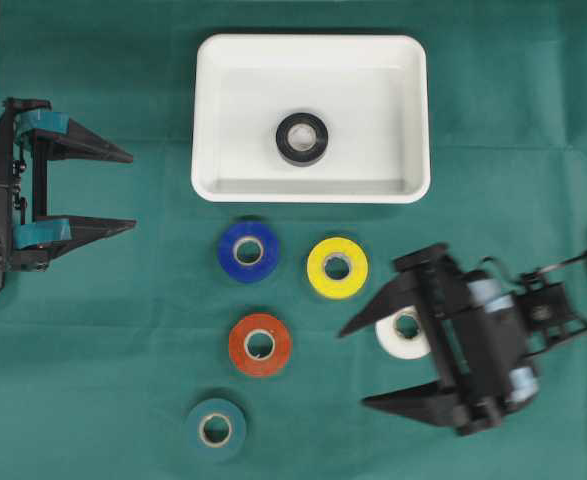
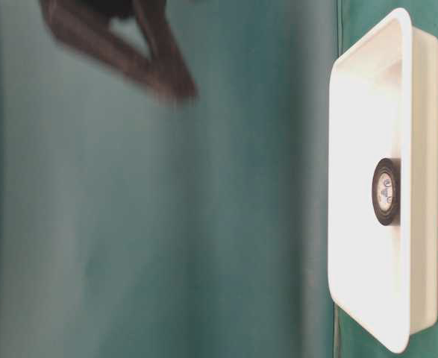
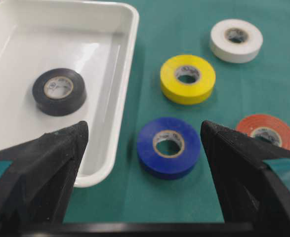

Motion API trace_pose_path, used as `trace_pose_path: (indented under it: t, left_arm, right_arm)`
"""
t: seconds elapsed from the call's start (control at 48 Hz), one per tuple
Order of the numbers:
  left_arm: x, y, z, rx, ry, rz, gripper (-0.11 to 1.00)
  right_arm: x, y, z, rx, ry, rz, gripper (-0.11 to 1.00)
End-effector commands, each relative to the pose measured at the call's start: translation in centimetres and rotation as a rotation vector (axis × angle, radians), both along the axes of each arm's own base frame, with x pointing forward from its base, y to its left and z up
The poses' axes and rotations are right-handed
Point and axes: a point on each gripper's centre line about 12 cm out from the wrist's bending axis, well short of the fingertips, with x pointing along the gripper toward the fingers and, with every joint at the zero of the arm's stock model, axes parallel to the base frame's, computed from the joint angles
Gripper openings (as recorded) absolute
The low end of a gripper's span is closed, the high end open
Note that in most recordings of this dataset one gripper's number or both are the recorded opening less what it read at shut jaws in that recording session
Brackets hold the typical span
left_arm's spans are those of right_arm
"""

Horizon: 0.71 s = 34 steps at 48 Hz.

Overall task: Pick up the tape from a random location and place it into the white case.
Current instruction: 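Move the right gripper toward the teal tape roll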

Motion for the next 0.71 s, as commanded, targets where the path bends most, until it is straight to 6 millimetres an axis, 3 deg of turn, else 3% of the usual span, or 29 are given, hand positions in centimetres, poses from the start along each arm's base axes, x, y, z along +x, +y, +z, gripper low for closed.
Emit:
trace_pose_path:
  t: [0.0, 0.334, 0.688]
  left_arm:
    - [0.2, 0.1, 0.7, -0.001, -0.023, 0.002, 0.89]
    - [0.2, 0.1, 0.7, -0.002, -0.025, 0.004, 0.89]
    - [0.2, 0.1, 0.6, -0.002, -0.022, 0.003, 0.89]
  right_arm:
    - [1.9, 0.9, 1.6, 0.017, -0.044, 0.005, 0.91]
    - [7.0, 4.5, 2.4, 0.021, -0.053, 0.046, 0.91]
    - [10.7, 6.2, 3.1, 0.033, -0.087, 0.054, 0.91]
